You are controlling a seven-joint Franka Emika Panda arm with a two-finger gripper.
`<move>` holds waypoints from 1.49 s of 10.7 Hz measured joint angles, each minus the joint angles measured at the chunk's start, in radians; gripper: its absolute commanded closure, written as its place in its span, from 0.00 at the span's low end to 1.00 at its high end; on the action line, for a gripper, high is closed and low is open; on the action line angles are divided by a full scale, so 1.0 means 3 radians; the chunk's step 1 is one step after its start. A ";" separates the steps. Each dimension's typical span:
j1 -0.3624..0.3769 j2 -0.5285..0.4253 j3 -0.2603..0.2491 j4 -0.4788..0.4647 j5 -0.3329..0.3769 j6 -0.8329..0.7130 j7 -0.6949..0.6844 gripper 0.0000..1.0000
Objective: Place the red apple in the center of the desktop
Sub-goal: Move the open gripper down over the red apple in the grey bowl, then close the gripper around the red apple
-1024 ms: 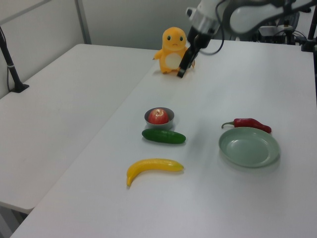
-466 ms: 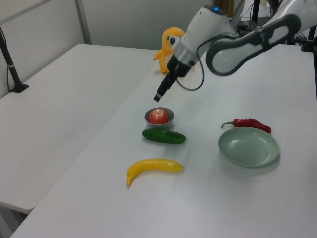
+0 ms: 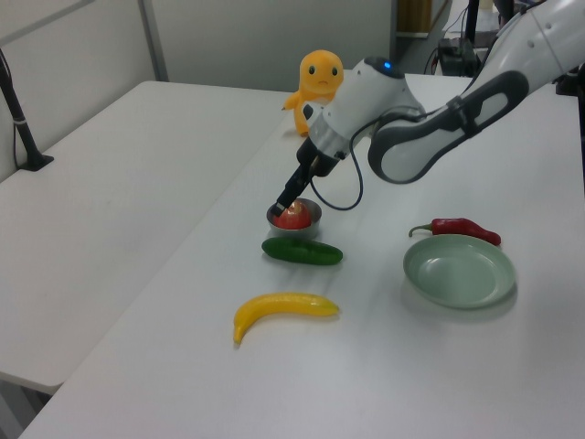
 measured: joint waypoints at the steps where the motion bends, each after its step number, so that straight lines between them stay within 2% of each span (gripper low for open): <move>1: 0.0000 0.0039 -0.0002 0.0014 -0.0057 0.0042 0.0005 0.00; 11: -0.0006 0.0100 -0.0027 0.0008 -0.0473 0.0070 0.0013 0.00; 12: -0.0007 0.0108 -0.0033 0.0005 -0.0485 0.0070 0.0013 0.03; 13: -0.0007 0.0117 -0.0037 0.0003 -0.0491 0.0070 0.0013 0.16; 14: -0.0008 0.0125 -0.0039 -0.0004 -0.0553 0.0070 0.0013 0.37; 16: -0.0008 0.0136 -0.0041 -0.0019 -0.0674 0.0071 0.0015 0.69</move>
